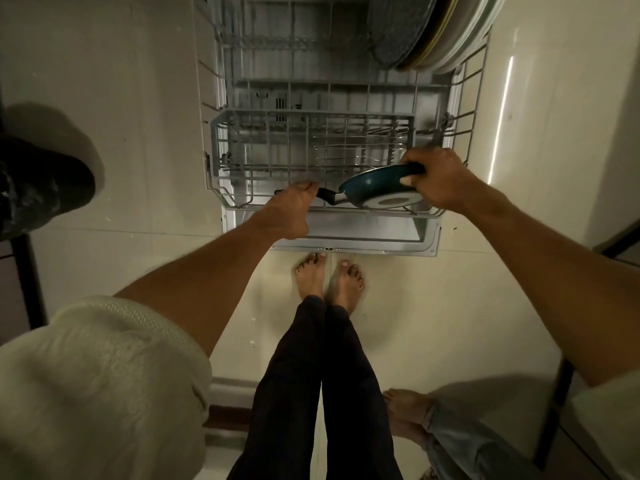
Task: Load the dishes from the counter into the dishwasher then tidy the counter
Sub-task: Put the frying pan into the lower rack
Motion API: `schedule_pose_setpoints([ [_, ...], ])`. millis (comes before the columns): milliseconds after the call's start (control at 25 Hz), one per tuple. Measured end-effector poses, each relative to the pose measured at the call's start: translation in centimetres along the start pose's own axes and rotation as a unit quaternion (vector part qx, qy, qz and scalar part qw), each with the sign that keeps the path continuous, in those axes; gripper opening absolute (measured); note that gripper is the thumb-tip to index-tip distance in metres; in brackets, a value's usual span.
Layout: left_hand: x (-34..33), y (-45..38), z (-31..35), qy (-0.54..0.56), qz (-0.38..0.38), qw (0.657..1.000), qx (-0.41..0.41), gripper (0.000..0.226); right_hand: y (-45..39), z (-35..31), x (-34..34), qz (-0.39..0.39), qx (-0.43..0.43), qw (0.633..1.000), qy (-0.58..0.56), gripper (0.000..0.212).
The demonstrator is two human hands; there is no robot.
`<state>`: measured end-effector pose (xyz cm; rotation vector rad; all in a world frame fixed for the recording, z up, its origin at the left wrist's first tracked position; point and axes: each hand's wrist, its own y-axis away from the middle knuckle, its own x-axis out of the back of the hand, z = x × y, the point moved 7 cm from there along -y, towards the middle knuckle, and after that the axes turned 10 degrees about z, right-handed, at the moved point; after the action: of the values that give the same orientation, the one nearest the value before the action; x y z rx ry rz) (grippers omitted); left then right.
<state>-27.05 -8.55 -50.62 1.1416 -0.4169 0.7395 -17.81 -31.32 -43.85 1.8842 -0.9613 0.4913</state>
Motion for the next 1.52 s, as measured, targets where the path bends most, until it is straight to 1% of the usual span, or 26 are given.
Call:
schedule_pose_setpoints([
  [80, -1.3, -0.6, -0.3, 0.007, -0.008, 1.0, 0.006, 0.096, -0.8, 0.6, -0.8, -0.007, -0.009, 1.0, -0.002, 0.016],
  [160, -2.0, -1.3, -0.7, 0.009, 0.003, 1.0, 0.014, 0.092, -2.0, 0.4, -1.2, 0.008, -0.006, 1.0, -0.016, 0.017],
  [280, -2.1, -1.6, -0.7, 0.012, 0.015, 1.0, 0.006, 0.085, -3.4, 0.0, -0.8, 0.066, 0.005, 0.998, -0.021, 0.024],
  [360, -2.1, -1.6, -0.7, 0.023, 0.016, 1.0, 0.004, 0.086, -3.8, 0.0, -0.7, 0.114, -0.006, 0.993, -0.022, 0.026],
  [440, -2.1, -1.4, -0.7, 0.036, 0.007, 0.999, 0.009, 0.088, -3.7, 0.2, -1.2, 0.143, -0.002, 0.99, -0.011, 0.03],
  [560, -1.9, -1.6, -0.7, 0.051, -0.02, 0.998, 0.025, 0.09, -2.8, 0.4, -1.8, 0.169, 0.019, 0.984, 0.054, 0.052],
  [640, -1.4, -1.9, -0.2, 0.061, -0.024, 0.997, 0.028, 0.085, -2.1, 0.5, -2.2, 0.178, 0.035, 0.977, 0.107, 0.066],
  [760, -0.8, -2.3, 1.5, 0.066, -0.013, 0.998, 0.011, 0.075, -1.2, 0.7, -3.3, 0.167, 0.045, 0.977, 0.123, 0.074],
  [840, -1.1, -2.4, 2.4, 0.061, -0.016, 0.998, -0.003, 0.071, -1.3, 0.9, -3.5, 0.174, 0.036, 0.979, 0.103, 0.074],
  [920, -1.4, -2.4, 2.7, 0.059, -0.018, 0.998, -0.014, 0.075, -1.7, 0.9, -3.4, 0.178, 0.024, 0.979, 0.094, 0.073],
  [1040, -1.5, -2.3, 2.3, 0.056, -0.015, 0.998, -0.009, 0.076, -1.6, 0.3, -3.3, 0.181, 0.025, 0.977, 0.113, 0.077],
  [1200, -1.6, -1.7, 1.9, -0.005, 0.028, 0.999, -0.019, 0.067, 0.0, -0.5, -4.3, 0.184, 0.042, 0.969, 0.16, 0.083],
  [1320, -1.6, -1.1, 1.9, -0.029, 0.032, 0.999, -0.008, 0.064, 0.1, -0.6, -4.9, 0.167, 0.029, 0.973, 0.156, 0.084],
  [1440, -1.2, -0.3, 2.1, -0.006, 0.045, 0.999, 0.003, 0.067, 1.3, -1.4, -5.2, 0.19, 0.007, 0.971, 0.142, 0.079],
  [1520, -0.8, 0.9, 2.1, 0.034, 0.083, 0.996, 0.013, 0.069, 3.4, -2.9, -5.8, 0.217, 0.009, 0.969, 0.119, 0.069],
])
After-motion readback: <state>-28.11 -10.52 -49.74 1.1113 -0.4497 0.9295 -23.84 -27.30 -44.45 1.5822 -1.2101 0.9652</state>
